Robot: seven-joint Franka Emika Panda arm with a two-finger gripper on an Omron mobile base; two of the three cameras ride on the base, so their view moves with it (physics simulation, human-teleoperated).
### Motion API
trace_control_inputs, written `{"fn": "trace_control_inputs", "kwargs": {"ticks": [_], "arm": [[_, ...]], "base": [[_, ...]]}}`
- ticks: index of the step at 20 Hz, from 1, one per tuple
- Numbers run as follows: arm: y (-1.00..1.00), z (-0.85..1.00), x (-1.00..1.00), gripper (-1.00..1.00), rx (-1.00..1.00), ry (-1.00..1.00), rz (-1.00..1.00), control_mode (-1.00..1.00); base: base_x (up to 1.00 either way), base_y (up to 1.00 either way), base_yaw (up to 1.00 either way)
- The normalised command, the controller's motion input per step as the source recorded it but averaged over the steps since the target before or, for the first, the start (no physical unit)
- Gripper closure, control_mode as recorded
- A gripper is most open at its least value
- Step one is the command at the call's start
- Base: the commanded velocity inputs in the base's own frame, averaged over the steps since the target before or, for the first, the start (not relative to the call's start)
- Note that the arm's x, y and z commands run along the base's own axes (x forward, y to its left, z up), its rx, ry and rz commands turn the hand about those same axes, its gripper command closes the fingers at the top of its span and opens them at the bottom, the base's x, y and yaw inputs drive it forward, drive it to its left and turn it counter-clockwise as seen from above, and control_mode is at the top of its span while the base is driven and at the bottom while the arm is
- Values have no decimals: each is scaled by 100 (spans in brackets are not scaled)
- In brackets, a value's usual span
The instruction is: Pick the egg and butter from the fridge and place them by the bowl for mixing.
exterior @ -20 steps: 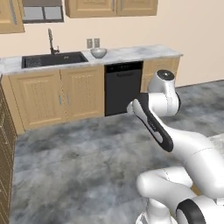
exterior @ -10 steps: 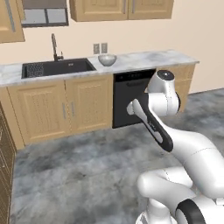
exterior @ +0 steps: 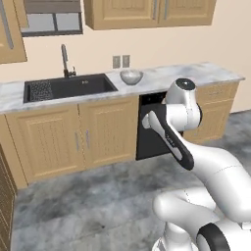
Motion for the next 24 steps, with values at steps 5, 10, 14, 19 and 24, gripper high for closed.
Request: {"fn": "trace_control_inputs", "kwargs": {"ticks": [5,10,14,19,24], "arm": [[0,0,0,100,0,0,0,100],[0,0,0,100,0,0,0,100],[0,0,0,100,0,0,0,100],[0,0,0,100,0,0,0,100],[0,0,0,100,0,0,0,100]], "base": [[94,0,1],[94,-12,2],[93,-22,2],[75,-40,5],[55,-49,11]]}}
